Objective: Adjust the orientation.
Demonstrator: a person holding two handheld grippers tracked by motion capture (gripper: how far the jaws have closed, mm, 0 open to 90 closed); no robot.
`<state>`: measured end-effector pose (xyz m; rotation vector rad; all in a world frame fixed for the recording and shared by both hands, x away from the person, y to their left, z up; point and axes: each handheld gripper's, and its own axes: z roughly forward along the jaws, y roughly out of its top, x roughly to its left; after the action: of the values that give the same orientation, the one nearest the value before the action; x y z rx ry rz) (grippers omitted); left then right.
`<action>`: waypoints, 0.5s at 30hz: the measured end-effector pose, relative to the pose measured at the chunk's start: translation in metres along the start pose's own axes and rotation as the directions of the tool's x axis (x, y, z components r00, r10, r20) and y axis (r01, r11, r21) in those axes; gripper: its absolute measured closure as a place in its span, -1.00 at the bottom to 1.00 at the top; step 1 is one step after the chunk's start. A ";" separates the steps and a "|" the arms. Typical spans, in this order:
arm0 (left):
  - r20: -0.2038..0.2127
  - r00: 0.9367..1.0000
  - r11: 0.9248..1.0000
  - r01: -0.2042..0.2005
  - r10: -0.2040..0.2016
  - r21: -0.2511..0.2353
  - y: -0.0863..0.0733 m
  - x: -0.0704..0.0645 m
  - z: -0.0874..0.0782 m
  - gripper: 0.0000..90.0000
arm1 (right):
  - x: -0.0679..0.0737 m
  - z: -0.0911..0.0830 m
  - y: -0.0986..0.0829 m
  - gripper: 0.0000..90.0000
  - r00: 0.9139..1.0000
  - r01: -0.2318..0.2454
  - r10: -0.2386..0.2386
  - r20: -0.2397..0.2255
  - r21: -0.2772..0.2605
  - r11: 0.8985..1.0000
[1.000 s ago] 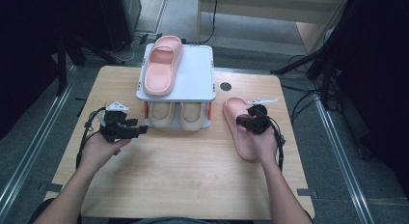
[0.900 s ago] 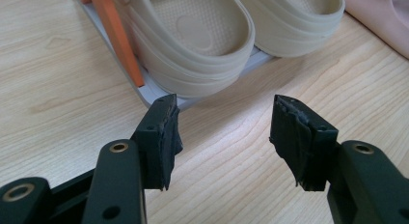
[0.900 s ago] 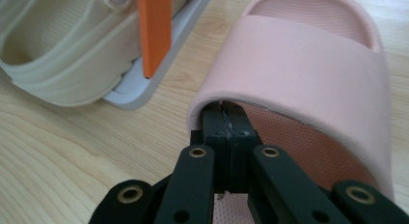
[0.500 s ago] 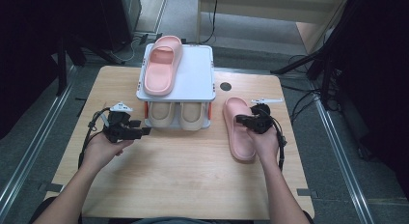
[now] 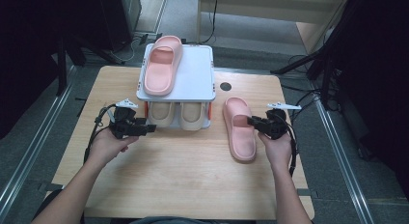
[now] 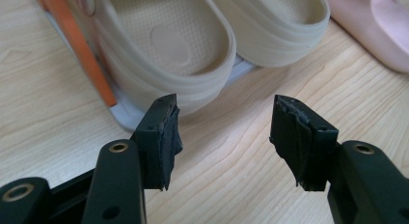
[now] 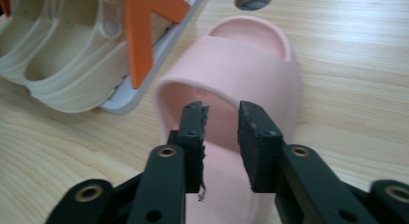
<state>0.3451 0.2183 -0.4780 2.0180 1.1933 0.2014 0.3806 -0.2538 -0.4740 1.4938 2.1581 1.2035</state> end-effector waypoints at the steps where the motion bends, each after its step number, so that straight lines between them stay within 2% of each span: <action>1: 0.003 1.000 1.000 0.001 -0.001 0.001 0.000 0.000 0.001 -0.04 | -0.002 -0.001 -0.001 0.45 1.000 0.001 -0.001 0.013 -0.001 1.000; 3: 0.002 1.000 1.000 -0.002 0.002 0.006 0.001 -0.001 0.002 -0.04 | -0.007 -0.001 -0.004 0.27 0.999 -0.004 0.004 0.038 0.006 1.000; 6: 0.001 1.000 1.000 -0.001 0.001 0.011 0.000 -0.001 0.001 -0.04 | -0.015 0.001 -0.006 0.17 0.999 -0.006 0.005 0.051 0.019 1.000; 15: -0.009 1.000 1.000 0.012 -0.011 0.012 -0.005 0.001 -0.002 -0.04 | -0.022 0.022 -0.007 0.11 0.999 -0.003 0.000 0.040 0.061 0.998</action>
<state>0.3413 0.2216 -0.4803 2.0221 1.2143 0.1985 0.3993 -0.2631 -0.4978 1.5307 2.1867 1.1075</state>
